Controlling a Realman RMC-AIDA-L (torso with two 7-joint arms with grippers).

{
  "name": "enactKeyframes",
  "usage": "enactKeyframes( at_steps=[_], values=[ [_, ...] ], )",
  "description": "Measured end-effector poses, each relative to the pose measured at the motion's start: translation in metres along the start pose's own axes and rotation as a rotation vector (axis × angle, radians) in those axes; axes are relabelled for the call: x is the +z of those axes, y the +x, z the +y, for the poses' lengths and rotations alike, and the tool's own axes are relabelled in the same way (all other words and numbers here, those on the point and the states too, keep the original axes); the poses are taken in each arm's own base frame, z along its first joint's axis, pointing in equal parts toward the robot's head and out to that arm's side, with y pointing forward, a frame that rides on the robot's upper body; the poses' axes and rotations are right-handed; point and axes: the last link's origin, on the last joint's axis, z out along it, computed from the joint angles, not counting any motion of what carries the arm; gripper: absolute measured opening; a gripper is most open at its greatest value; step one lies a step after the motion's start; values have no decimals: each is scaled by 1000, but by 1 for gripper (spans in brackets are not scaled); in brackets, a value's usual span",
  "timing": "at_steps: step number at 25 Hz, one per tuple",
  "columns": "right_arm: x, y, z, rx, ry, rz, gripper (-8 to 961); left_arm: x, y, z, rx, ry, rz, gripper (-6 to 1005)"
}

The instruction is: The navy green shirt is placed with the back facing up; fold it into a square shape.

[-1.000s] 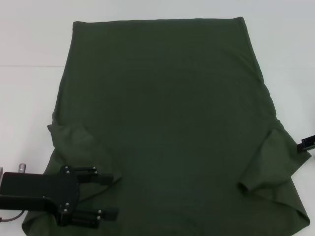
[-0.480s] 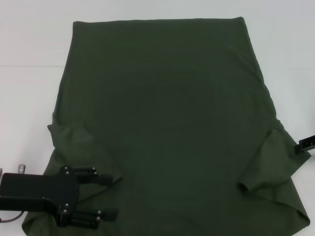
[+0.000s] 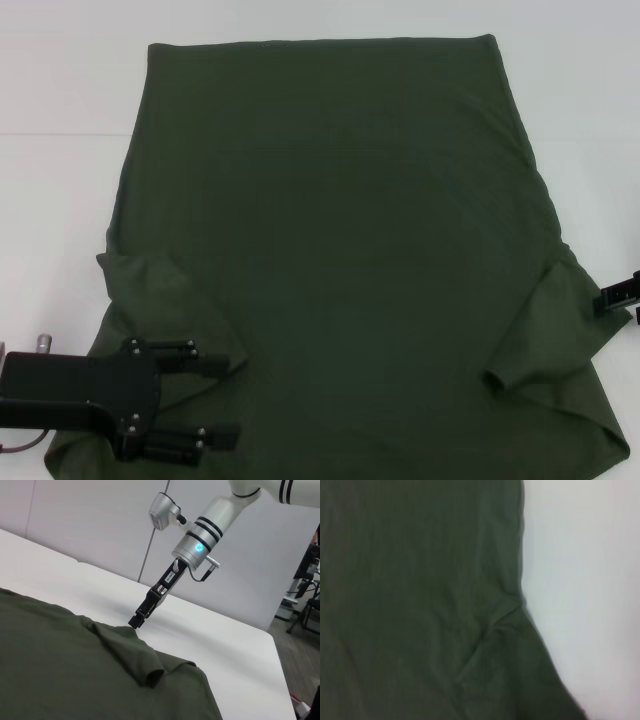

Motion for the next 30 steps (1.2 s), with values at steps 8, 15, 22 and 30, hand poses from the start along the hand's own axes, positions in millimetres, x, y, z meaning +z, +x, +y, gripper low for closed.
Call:
enactKeyframes(
  at_steps=[8,15,22,30],
  values=[
    [0,0,-1,-3,4,2,703,0,0,0,-2,1,0,841],
    [-2,0,-3,-2,10,1,703,0,0,0,-3,1,0,841],
    [-1,0,-2,-3,6,3,703,0,0,0,-3,1,0,842],
    [1,0,1,-13,5,8,702,0,-1,0,-3,1,0,842]
  ],
)
